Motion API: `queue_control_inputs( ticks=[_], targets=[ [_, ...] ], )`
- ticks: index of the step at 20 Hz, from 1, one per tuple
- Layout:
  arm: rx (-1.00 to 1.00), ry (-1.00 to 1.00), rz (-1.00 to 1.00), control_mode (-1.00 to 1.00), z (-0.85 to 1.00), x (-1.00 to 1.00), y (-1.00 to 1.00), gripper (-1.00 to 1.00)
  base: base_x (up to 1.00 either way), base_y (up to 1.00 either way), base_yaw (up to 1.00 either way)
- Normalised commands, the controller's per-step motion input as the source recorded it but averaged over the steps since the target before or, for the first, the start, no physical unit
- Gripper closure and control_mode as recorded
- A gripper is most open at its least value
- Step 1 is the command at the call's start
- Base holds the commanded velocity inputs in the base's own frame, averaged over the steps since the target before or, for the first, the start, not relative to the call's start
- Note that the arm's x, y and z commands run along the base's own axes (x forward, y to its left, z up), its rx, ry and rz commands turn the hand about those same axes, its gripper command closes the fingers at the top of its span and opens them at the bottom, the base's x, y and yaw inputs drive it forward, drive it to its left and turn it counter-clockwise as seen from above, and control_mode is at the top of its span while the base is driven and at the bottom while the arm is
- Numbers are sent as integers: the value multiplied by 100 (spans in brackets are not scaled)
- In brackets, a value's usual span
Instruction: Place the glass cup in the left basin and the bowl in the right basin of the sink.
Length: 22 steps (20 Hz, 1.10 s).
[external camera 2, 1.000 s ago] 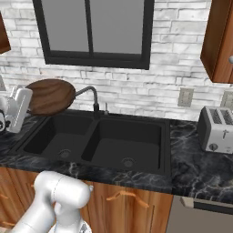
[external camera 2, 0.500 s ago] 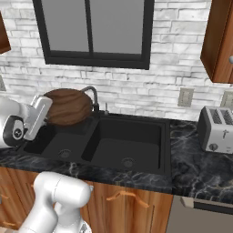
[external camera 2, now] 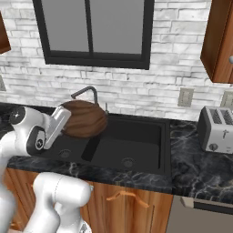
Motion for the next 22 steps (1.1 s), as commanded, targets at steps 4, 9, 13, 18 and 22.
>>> queue_control_inputs(
  ticks=[4, 9, 13, 18, 22],
  targets=[
    [8, 6, -8, -100, -42, 20, -36, 100, 0, 0, 0],
    [5, 8, -6, -100, -41, 31, -35, 100, 0, 0, 0],
    [3, 10, -5, -100, -42, 42, -34, 100, 0, 0, 0],
    [1, 11, -4, -100, -40, 49, -23, 100, 0, 0, 0],
    [2, 9, -5, -100, -38, 33, -16, 100, 0, 0, 0]
  ],
)
